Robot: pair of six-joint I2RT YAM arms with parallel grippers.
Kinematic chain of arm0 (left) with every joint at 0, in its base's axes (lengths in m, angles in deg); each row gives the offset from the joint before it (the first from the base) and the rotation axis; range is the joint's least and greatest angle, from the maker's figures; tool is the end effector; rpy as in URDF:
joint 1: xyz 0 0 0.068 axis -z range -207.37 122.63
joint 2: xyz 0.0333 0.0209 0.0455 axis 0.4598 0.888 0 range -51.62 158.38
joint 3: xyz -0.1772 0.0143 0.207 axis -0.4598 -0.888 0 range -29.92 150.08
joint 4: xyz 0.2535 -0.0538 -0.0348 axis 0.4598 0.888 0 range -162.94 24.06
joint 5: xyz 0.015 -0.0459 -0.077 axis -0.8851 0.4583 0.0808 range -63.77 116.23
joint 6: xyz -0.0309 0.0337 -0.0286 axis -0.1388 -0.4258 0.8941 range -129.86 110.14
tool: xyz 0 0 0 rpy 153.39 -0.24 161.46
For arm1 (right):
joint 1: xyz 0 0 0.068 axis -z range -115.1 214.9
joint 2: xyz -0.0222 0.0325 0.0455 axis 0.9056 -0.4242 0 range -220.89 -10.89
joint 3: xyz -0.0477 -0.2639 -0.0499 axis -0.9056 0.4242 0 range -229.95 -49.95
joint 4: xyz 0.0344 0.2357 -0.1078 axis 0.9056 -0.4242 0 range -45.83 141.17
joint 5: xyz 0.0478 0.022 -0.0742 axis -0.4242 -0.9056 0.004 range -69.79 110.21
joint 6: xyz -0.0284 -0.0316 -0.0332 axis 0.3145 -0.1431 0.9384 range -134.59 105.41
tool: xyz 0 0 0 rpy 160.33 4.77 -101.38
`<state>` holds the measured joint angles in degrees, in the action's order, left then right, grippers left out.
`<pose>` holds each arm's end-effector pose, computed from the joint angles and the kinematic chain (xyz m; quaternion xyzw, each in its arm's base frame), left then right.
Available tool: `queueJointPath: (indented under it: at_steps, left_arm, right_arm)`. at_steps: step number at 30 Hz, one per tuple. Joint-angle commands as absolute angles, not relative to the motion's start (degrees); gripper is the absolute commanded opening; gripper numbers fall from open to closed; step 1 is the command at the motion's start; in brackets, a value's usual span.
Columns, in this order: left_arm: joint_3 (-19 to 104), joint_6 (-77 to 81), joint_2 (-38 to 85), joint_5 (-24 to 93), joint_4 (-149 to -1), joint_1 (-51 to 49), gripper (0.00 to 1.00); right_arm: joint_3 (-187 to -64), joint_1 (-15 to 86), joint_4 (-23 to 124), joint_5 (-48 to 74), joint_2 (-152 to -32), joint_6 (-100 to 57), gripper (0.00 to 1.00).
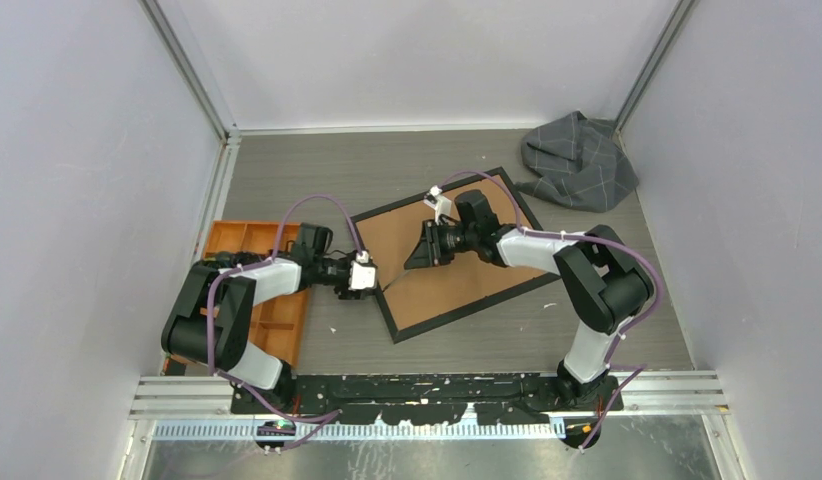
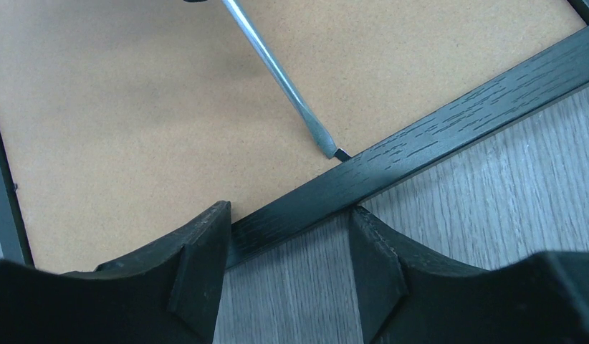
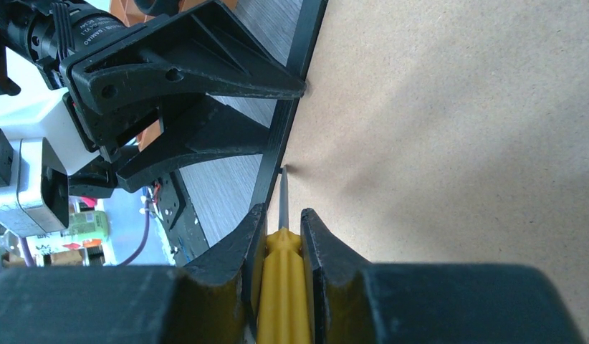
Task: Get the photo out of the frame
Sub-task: Release the photo frame item from the photo frame.
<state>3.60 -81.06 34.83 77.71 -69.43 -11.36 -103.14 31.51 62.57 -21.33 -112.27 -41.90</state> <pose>0.2349 -0.0964 0.1377 0.6856 0.5379 -0.2480 0.4231 0.2881 0.2182 0.1694 -0.2029 0.8264 0.4852 0.2011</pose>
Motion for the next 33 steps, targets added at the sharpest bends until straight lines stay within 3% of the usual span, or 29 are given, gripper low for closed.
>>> queueJointPath:
  at_steps: [1,10,22,33]
  left_arm:
    - [4.58,-78.91,35.75,74.96,-71.33,-10.02,0.50]
    - [4.37,-77.07,36.10,72.17,-72.68,-8.59,0.36]
    - [4.03,-76.13,36.18,71.34,-74.70,-8.21,0.36]
    - [3.22,-74.43,35.94,70.86,-76.96,-8.16,0.36]
  right_arm:
    - [-103.79,30.43,59.63,-25.65,-113.97,-41.22,0.01]
    - [-103.52,30.18,60.77,-28.96,-115.92,-41.60,0.01]
    - [-103.98,36.28,57.21,-28.29,-114.15,-38.71,0.01]
    - [-105.52,31.49,53.59,-28.57,-115.99,-34.39,0.01]
